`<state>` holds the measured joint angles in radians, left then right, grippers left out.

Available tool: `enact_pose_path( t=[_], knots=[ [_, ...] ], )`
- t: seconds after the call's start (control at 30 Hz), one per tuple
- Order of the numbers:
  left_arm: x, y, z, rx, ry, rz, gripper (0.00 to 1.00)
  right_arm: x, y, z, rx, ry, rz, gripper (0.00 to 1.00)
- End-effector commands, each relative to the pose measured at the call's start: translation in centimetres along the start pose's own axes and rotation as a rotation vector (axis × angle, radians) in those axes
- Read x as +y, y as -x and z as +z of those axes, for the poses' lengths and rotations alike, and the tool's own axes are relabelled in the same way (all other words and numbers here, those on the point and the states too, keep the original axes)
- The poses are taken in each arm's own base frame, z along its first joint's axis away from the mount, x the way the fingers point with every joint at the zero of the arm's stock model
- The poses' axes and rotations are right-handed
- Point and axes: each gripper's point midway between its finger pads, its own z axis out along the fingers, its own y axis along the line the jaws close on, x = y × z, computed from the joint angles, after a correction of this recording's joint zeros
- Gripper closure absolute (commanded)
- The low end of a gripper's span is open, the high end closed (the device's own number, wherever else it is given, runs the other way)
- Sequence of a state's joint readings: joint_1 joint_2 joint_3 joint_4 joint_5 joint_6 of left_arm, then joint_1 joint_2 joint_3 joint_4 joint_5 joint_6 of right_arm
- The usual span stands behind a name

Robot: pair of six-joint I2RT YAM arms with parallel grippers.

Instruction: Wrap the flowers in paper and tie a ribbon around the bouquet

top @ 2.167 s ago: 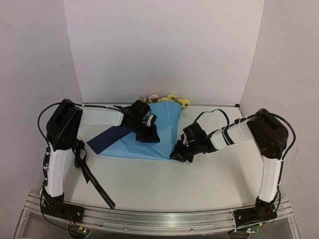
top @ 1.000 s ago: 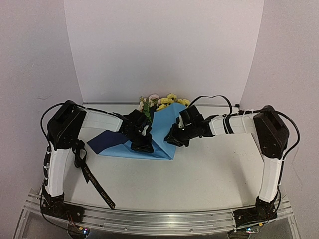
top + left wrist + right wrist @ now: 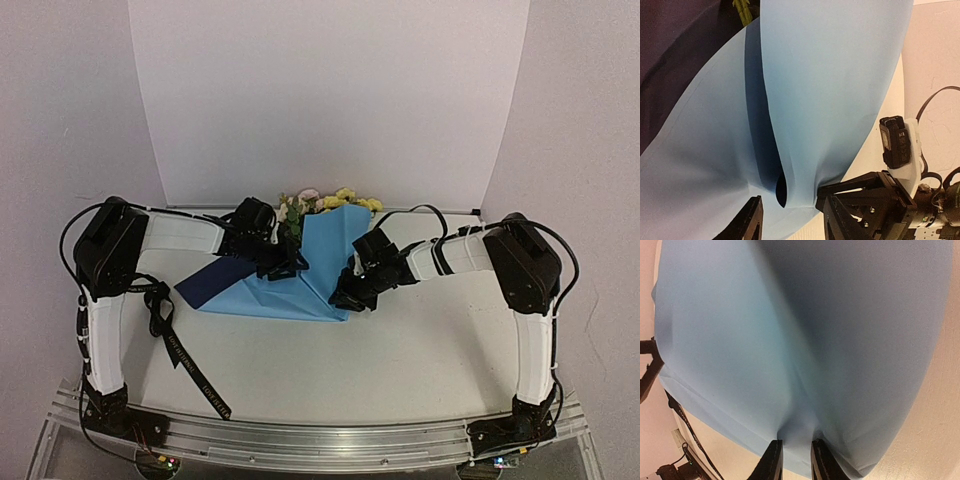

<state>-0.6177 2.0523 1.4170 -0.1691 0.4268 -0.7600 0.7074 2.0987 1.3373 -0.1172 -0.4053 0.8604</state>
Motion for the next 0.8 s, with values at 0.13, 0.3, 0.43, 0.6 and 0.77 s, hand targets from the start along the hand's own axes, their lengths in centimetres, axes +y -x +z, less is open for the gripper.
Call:
enact_pose_path(
  t=[0.13, 0.3, 0.43, 0.6, 0.77],
  knots=[
    [-1.4, 0.5, 1.6, 0.015, -0.016, 0.008, 0.62, 0.5, 0.2, 0.2, -0.004, 0.003, -0.019, 0.78],
    [-0.7, 0.3, 2.3, 0.030, 0.002, 0.001, 0.81, 0.9, 0.4, -0.1, -0.012, 0.011, -0.022, 0.78],
    [-0.3, 0.1, 2.2, 0.034, 0.019, 0.007, 0.93, 1.5, 0.7, -0.7, -0.026, 0.021, -0.030, 0.78],
    [-0.6, 0.1, 1.3, 0.010, 0.021, 0.028, 1.00, 2.3, 1.1, -1.6, -0.046, 0.037, -0.041, 0.77],
    [-0.1, -0.4, 0.8, 0.003, 0.025, 0.034, 1.00, 3.0, 1.3, -2.4, -0.054, 0.050, -0.051, 0.74]
  ],
)
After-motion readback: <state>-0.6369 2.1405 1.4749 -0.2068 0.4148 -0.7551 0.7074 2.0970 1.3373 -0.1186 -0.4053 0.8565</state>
